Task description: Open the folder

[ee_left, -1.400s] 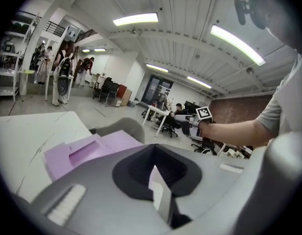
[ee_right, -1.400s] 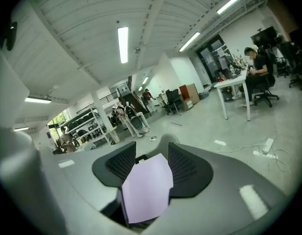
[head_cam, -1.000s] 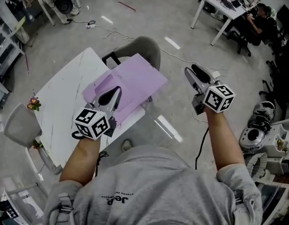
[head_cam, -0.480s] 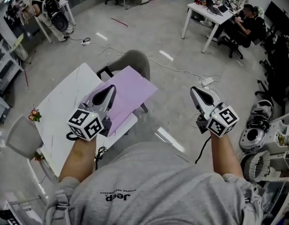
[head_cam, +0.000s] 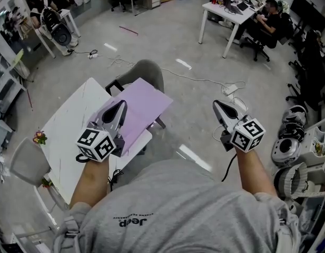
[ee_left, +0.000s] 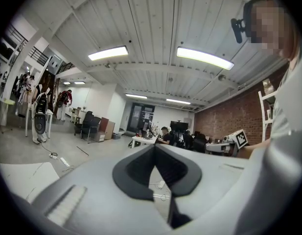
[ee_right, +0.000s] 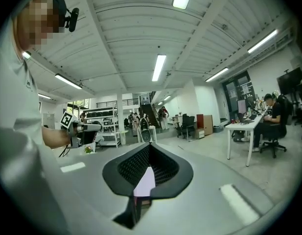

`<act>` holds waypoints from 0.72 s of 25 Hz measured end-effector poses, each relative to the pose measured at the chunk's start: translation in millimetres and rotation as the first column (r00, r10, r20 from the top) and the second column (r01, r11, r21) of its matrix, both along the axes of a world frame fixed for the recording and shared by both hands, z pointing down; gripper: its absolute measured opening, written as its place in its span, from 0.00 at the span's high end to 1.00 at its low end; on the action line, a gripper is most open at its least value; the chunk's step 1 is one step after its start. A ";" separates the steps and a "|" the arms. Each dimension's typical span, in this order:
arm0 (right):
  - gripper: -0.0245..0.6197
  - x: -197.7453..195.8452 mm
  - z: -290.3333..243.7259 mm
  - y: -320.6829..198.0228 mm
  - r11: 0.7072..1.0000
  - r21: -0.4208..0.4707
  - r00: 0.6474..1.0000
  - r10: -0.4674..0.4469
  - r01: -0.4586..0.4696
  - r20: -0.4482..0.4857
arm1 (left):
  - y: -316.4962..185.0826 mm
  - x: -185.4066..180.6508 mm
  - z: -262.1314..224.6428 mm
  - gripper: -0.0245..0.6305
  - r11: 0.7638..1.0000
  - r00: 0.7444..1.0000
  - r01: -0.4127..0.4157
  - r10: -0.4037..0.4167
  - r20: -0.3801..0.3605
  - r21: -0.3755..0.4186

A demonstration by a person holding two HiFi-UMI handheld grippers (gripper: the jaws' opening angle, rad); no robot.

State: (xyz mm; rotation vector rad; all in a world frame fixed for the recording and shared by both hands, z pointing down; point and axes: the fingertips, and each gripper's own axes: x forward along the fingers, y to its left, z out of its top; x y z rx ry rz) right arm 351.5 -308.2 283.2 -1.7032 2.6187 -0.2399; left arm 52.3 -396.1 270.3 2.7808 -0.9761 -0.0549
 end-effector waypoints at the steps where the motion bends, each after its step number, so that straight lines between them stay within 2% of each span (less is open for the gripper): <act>1: 0.96 0.1 -0.2 0.2 1.000 -0.001 1.000 -0.003 0.003 -0.003 | -0.1 0.2 -0.4 0.89 1.000 1.000 0.001 -0.001 -0.002 0.000; 18: 0.96 6.9 0.2 0.7 1.000 -0.010 1.000 -0.013 0.013 -0.016 | 4.3 3.3 3.8 0.89 1.000 1.000 0.000 0.000 -0.007 -0.010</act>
